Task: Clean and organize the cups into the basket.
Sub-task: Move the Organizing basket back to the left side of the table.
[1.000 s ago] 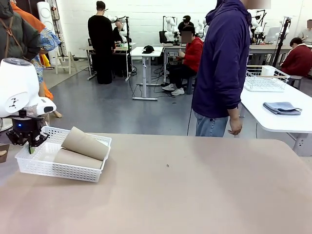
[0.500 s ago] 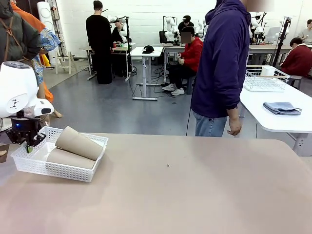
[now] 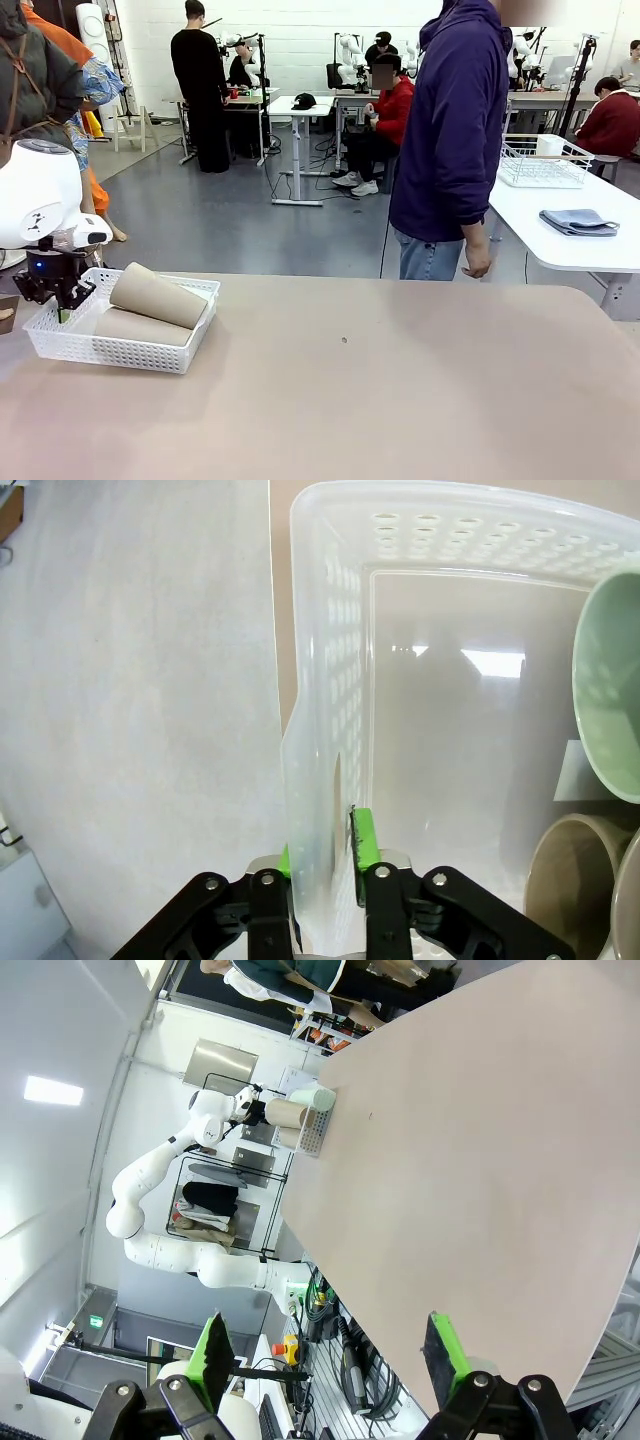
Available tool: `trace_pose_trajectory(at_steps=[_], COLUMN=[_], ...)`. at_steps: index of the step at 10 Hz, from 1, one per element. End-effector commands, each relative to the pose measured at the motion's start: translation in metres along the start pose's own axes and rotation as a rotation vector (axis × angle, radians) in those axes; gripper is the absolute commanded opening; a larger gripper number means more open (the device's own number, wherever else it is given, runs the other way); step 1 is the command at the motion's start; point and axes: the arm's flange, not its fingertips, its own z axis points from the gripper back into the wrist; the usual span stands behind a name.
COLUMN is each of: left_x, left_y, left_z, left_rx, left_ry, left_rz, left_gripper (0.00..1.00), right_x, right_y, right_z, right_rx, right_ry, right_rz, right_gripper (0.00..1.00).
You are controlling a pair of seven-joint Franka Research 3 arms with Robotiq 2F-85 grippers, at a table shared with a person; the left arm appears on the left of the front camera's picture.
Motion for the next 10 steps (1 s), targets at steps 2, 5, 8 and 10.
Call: trace_pose_trajectory(at_steps=[2,5,8,10], left_x=[0.003,0.0,-0.003,-0.004], left_y=[0.005,0.008,0.009,0.011], left_z=[0.005,0.01,0.015,0.015], left_rx=[0.029,0.011,0.005,-0.001], left_ry=[-0.015,-0.024,-0.037,-0.042], left_rz=[0.006,0.015,0.014,0.017], left_gripper=[1.0,1.0,1.0,1.0], right_x=[-0.001,-0.001,-0.001,-0.001], right_y=[0.0,0.0,0.0,0.0], right_z=[-0.002,-0.002,-0.002,-0.002], right_rx=[-0.008,-0.008,-0.008,-0.008], right_ry=[-0.009,-0.009,-0.009,-0.009], right_rz=[0.0,0.0,0.0,0.0], right_gripper=[1.0,1.0,1.0,1.0])
